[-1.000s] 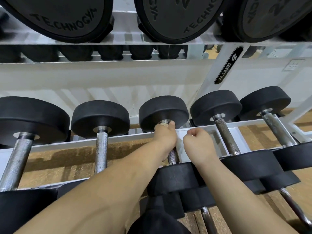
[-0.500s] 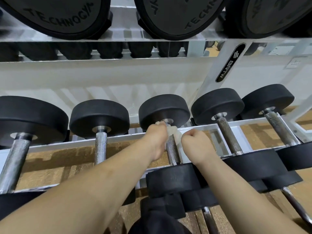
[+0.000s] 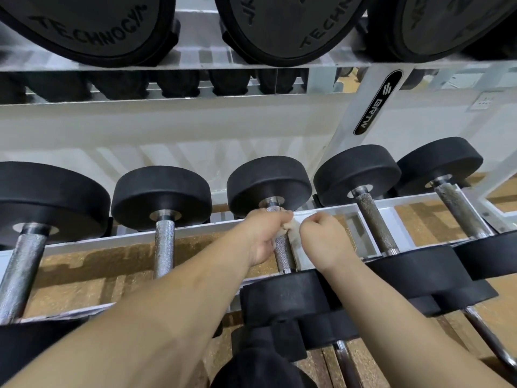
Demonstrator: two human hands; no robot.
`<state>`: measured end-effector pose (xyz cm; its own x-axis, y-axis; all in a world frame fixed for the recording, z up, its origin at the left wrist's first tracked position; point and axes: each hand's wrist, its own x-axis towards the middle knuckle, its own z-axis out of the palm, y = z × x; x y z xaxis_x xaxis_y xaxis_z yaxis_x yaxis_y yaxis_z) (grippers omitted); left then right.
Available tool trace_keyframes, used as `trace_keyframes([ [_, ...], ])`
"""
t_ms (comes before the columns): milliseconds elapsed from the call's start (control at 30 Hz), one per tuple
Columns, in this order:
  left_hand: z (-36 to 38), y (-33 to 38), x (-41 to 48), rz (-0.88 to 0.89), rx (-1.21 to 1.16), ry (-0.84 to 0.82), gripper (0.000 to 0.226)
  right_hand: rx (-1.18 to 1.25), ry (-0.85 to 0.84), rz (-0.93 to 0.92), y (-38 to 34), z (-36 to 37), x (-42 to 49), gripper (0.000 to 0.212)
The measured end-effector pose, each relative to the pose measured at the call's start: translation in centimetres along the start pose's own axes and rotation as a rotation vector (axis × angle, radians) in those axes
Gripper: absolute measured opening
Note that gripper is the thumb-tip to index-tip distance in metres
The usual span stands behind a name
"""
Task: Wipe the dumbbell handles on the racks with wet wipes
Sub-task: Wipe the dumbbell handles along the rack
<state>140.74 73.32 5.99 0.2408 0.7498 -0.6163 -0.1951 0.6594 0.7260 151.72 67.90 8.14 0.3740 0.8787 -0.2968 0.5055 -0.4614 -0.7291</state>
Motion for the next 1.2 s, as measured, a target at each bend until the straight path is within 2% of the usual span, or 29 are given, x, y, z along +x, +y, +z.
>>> trace_keyframes([
  [67, -0.2, -1.3, -0.7, -0.059, 0.005, -0.079, 0.023, 0.002, 0.007, 0.011, -0.1, 0.0, 0.0, 0.021],
  [200, -1.2, -2.7, -1.8, -0.114, 0.148, -0.135, 0.009, 0.019, 0.028, 0.011, -0.2, -0.1, -0.5, 0.018],
  [267, -1.7, -2.7, -2.0, -0.091, 0.256, -0.095, 0.022, 0.028, 0.052, 0.004, 0.0, 0.0, -0.7, 0.015],
  [400, -2.1, -1.4, -4.4, -0.009, 0.209, 0.109, 0.026, -0.003, 0.059, -0.010, 0.0, -0.1, -0.6, 0.015],
  [467, -2.5, -0.1, -5.4, 0.259, 0.368, 0.235, 0.027, 0.008, 0.048, -0.011, -0.1, -0.1, -0.5, 0.018],
  [533, -2.5, 1.4, -6.5, 0.848, 0.809, 0.268, 0.024, 0.036, 0.063, -0.008, -0.1, -0.2, -0.6, 0.023],
  [567, -2.4, 1.9, -6.5, 1.121, 1.019, 0.167, 0.030, 0.067, 0.080, -0.007, -0.1, -0.1, -0.6, 0.026],
  [600, -2.4, 2.1, -5.7, 1.283, 1.231, 0.015, 0.037, 0.108, 0.100, -0.005, 0.0, -0.1, -0.6, 0.027],
  [633, -2.5, 2.0, -4.5, 1.354, 1.441, -0.148, 0.042, 0.143, 0.122, -0.002, 0.0, -0.1, -0.7, 0.028],
  [700, -3.3, 1.4, -1.5, 1.281, 1.845, -0.317, 0.045, 0.177, 0.152, 0.008, 0.0, -0.2, -0.8, 0.031],
  [767, -4.2, 1.1, -0.1, 1.137, 2.054, -0.337, 0.054, 0.174, 0.176, 0.016, 0.0, -0.4, -0.9, 0.032],
  [833, -4.3, 0.7, -0.4, 1.079, 2.074, -0.402, 0.060, 0.168, 0.182, 0.011, -0.1, -0.5, -0.9, 0.031],
  [967, -4.1, 1.0, -1.8, 0.822, 1.830, -0.694, 0.049, 0.165, 0.162, 0.007, 0.0, -0.5, -0.8, 0.040],
  [1033, -4.9, 2.1, -1.3, 0.954, 1.967, -0.689, 0.052, 0.139, 0.157, 0.010, -0.1, -0.5, -0.8, 0.042],
  [1100, -5.5, 2.6, -0.8, 1.107, 2.124, -0.564, 0.065, 0.121, 0.155, 0.012, 0.0, -0.5, -0.7, 0.043],
  [1133, -5.7, 2.4, -0.8, 1.113, 2.126, -0.527, 0.067, 0.116, 0.154, 0.012, 0.1, -0.4, -0.7, 0.043],
  [1200, -6.0, 1.0, -1.3, 1.080, 2.012, -0.587, 0.065, 0.110, 0.159, 0.004, 0.1, -0.3, -0.7, 0.042],
])
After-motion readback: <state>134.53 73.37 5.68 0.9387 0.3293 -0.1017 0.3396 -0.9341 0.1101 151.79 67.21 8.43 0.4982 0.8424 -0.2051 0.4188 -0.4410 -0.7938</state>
